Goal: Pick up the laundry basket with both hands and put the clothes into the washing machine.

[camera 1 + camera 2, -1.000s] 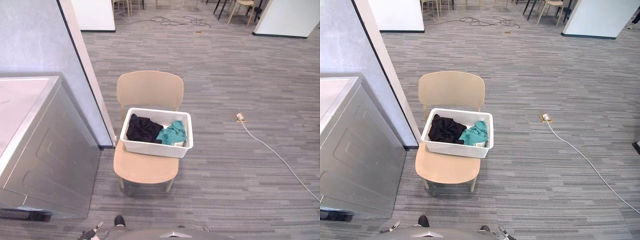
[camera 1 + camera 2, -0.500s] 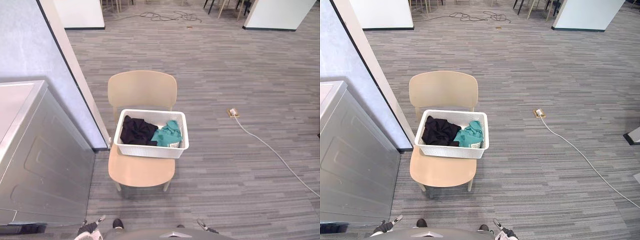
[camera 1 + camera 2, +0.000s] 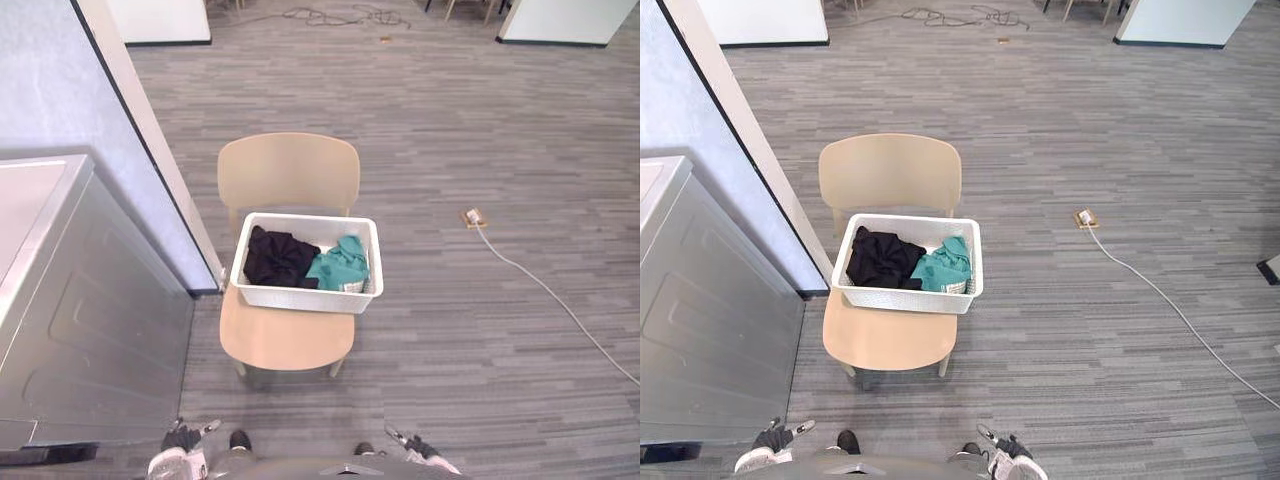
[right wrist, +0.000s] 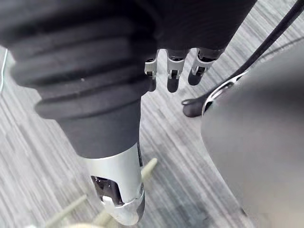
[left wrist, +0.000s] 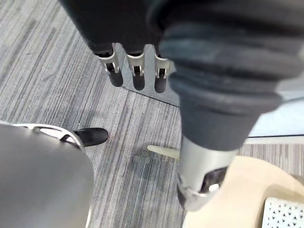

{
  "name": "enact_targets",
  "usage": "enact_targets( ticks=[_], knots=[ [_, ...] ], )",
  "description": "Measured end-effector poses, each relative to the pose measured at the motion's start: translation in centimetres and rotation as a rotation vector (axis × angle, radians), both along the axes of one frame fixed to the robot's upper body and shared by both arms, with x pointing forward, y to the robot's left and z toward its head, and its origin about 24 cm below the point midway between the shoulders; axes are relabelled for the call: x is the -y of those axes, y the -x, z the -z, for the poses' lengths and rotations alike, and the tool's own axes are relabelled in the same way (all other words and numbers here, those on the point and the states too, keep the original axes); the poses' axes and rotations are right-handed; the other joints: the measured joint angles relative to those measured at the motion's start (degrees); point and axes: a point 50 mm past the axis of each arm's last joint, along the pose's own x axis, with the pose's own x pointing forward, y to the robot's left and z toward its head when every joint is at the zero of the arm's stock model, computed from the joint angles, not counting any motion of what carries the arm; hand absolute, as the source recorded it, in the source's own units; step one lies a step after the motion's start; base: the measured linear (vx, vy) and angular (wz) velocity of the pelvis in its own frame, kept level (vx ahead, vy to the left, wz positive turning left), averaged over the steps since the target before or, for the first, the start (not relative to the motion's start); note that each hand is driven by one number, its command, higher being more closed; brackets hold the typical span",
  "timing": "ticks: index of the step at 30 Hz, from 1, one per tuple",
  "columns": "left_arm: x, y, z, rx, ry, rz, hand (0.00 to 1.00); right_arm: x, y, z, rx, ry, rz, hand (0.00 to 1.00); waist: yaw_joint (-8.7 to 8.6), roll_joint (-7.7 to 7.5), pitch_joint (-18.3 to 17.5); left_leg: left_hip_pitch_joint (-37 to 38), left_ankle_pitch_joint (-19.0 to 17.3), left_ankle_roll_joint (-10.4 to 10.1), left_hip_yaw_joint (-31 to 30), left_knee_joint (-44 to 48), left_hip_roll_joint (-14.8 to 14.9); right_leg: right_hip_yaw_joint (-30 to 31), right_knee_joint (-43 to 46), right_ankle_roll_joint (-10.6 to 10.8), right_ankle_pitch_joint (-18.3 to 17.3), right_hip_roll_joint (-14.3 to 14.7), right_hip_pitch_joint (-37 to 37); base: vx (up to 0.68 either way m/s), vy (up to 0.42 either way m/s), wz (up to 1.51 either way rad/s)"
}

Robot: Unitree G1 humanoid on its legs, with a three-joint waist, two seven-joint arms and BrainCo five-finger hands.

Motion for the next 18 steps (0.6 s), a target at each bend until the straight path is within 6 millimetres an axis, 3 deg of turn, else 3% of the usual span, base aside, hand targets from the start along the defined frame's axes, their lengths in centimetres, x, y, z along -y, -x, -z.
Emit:
enact_targets(
  ticks=[2,5,7,9,10,11,12,13,14,15,16,17,18],
  knots=[
    [0.5,-1.1,-0.3,0.027,-0.003,0.074,0.00,-0.1,-1.4,-0.4,0.027,0.013,-0.049,0.00,-0.18,0.46,0.1,-2.7,0.1,1.1,-3.1,0.0,-0.6,1.5,5.7,0.3,-2.1,-0.6,-3.4,-0.05,0.031,0.59],
    [1.3,-2.4,-0.7,0.067,-0.008,0.162,0.00,0.2,-1.3,-0.4,0.027,0.018,-0.040,0.00,-1.57,0.40,0.3,-5.6,2.2,2.5,-11.2,0.5,-1.5,9.3,17.6,0.1,-6.5,-0.8,-6.1,0.03,0.053,1.63],
    [1.1,-3.2,-1.0,0.086,-0.025,0.197,0.00,-0.6,-0.8,-0.1,0.017,-0.008,-0.025,0.00,-0.83,-2.14,0.9,-7.8,3.1,2.7,-20.1,3.6,-4.3,16.1,24.2,-0.7,-13.7,-0.7,-4.7,0.10,-0.106,2.14],
    [0.7,-3.3,-1.2,0.098,-0.038,0.179,0.00,-1.2,-1.7,-0.3,0.042,-0.017,-0.046,0.00,0.73,-2.76,0.8,-10.6,3.3,2.4,-23.7,6.5,-5.1,17.1,23.4,-2.8,-17.2,0.3,-3.0,-0.02,-0.207,1.26],
    [0.8,-3.5,-1.4,0.113,-0.039,0.179,0.00,-1.3,-2.7,-0.6,0.070,-0.019,-0.047,0.00,1.20,-2.51,1.0,-12.4,3.6,2.0,-24.8,7.7,-5.1,16.7,22.8,-4.2,-18.6,0.9,-3.0,-0.18,-0.306,1.11],
    [1.3,-3.8,-1.4,0.128,-0.027,0.173,0.00,-1.3,-4.9,-1.3,0.135,-0.009,-0.056,0.00,1.93,-1.52,1.5,-15.3,5.5,1.1,-27.3,8.3,-4.9,15.2,21.9,-4.4,-21.3,2.2,-3.3,-0.21,-0.188,0.94],
    [2.0,-4.0,-1.4,0.134,-0.011,0.174,0.00,-0.9,-5.5,-1.7,0.153,0.006,-0.064,0.00,1.90,0.41,2.3,-16.0,6.9,1.4,-28.4,8.1,-4.2,13.7,22.8,-4.6,-21.3,3.4,-3.5,-0.37,-0.257,1.22],
    [2.9,-3.8,-1.2,0.135,0.016,0.167,0.00,-0.1,-5.6,-1.8,0.153,0.031,-0.072,0.00,1.24,3.35,2.9,-16.9,9.0,3.1,-27.9,6.2,-3.1,10.3,24.4,-5.3,-21.4,4.9,-4.2,-0.43,-0.193,1.50],
    [3.7,-3.8,-1.2,0.140,0.045,0.146,0.00,0.6,-5.5,-1.9,0.144,0.045,-0.067,0.00,0.66,5.07,3.6,-17.4,4.8,6.2,-24.6,4.9,-1.6,5.8,24.7,-5.7,-21.0,5.4,-3.7,-0.36,-0.153,1.57],
    [3.9,-3.8,-1.1,0.140,0.053,0.138,0.00,0.7,-5.0,-1.7,0.133,0.043,-0.055,0.00,0.37,4.94,3.8,-17.7,0.3,8.0,-20.3,4.6,-0.9,4.4,24.0,-5.7,-20.1,4.8,-3.4,-0.30,-0.105,1.33],
    [4.0,-3.7,-1.1,0.144,0.062,0.112,0.00,0.8,-4.8,-1.6,0.127,0.041,-0.042,0.00,0.44,4.73,3.7,-18.4,-1.5,7.4,-12.2,5.2,0.8,1.9,22.7,-5.8,-18.4,3.4,-3.5,-0.16,-0.042,1.06],
    [3.8,-3.6,-1.0,0.141,0.063,0.087,0.00,1.0,-4.6,-1.6,0.124,0.044,-0.037,0.00,0.16,4.47,3.8,-18.3,-0.8,6.6,-2.8,10.1,2.3,-1.1,21.3,-6.2,-16.5,1.6,-3.6,-0.23,-0.082,1.00],
    [3.7,-3.3,-0.9,0.132,0.065,0.071,0.00,1.4,-4.3,-1.6,0.116,0.055,-0.035,0.00,-0.19,4.33,3.7,-18.0,-0.9,6.7,-1.2,14.8,3.1,-2.7,21.1,-6.3,-15.8,0.7,-3.7,-0.18,-0.074,0.86]
  ],
)
